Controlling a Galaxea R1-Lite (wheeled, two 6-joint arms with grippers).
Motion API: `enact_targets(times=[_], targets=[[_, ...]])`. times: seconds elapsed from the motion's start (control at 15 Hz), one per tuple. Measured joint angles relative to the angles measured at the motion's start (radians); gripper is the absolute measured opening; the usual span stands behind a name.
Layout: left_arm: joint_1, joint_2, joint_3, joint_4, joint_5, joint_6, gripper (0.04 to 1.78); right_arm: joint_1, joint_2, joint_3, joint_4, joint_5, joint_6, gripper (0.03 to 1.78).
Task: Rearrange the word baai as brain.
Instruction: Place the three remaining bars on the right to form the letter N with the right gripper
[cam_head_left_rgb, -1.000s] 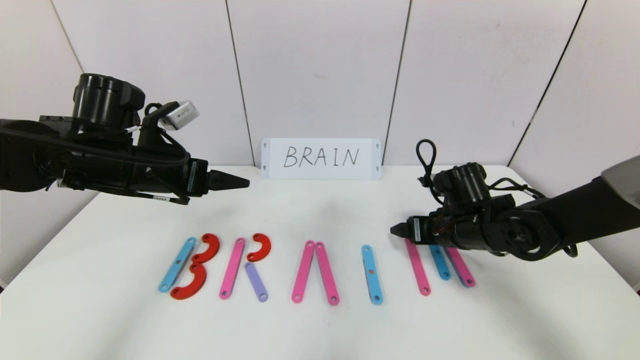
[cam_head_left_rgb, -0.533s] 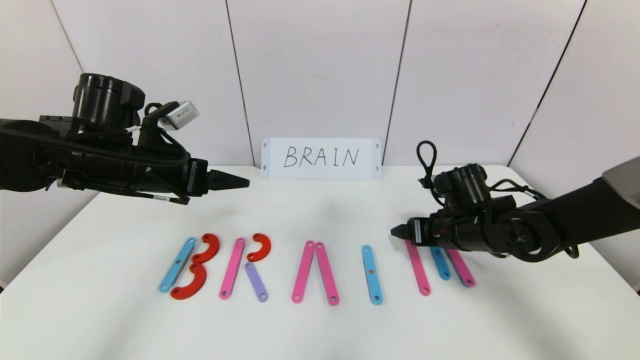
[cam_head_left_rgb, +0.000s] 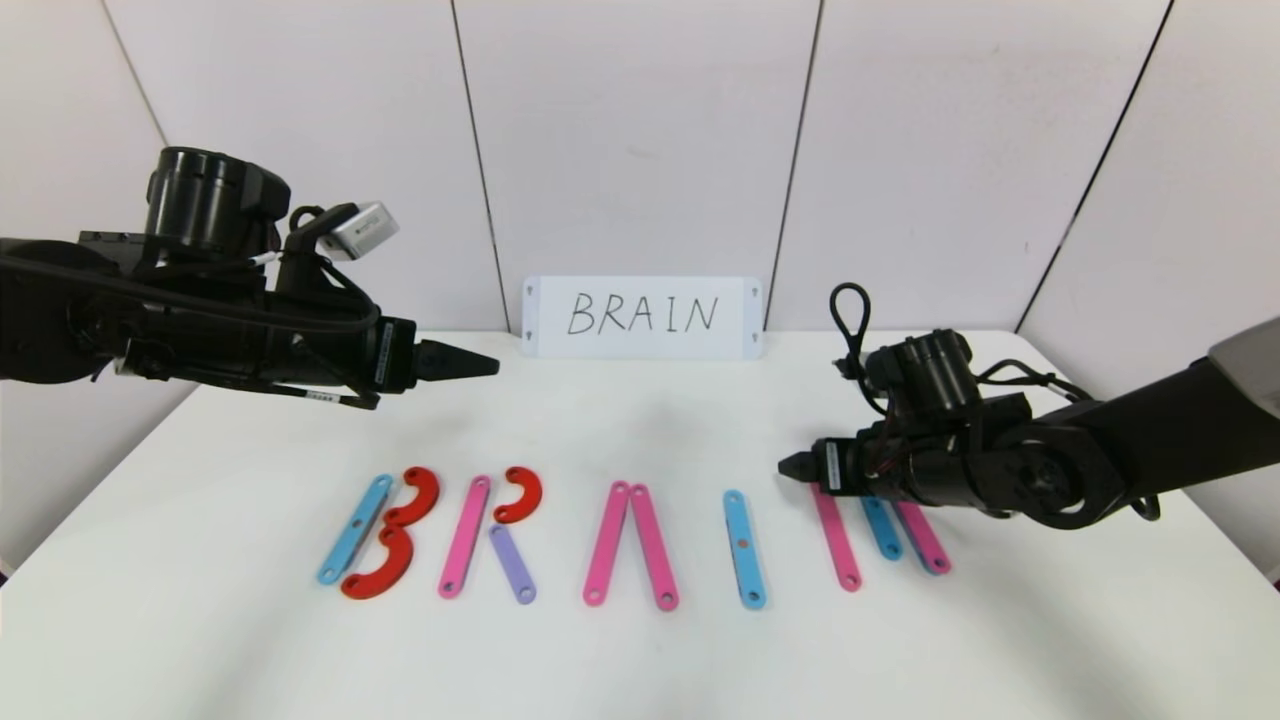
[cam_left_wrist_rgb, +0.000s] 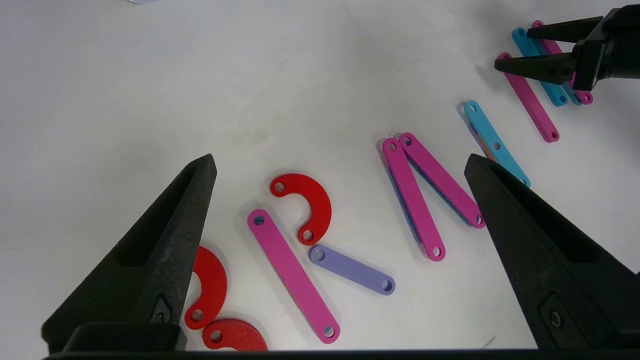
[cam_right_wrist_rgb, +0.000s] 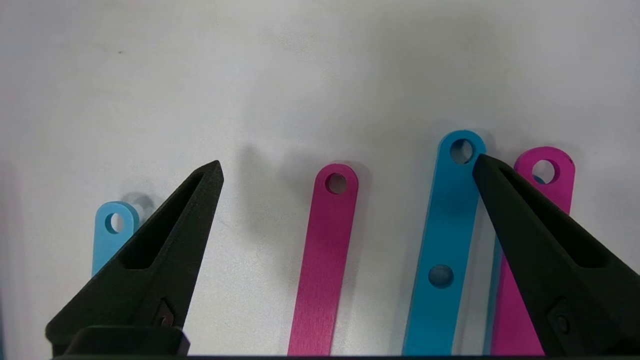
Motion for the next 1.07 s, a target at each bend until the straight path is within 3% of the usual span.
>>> enact_targets(times=[1.07], targets=[[0.000, -0.001, 0.001, 0.000, 0.000, 0.000, 1.74, -0.009, -0.004, 0.000, -0.007, -0.010, -0.012, 1.74]])
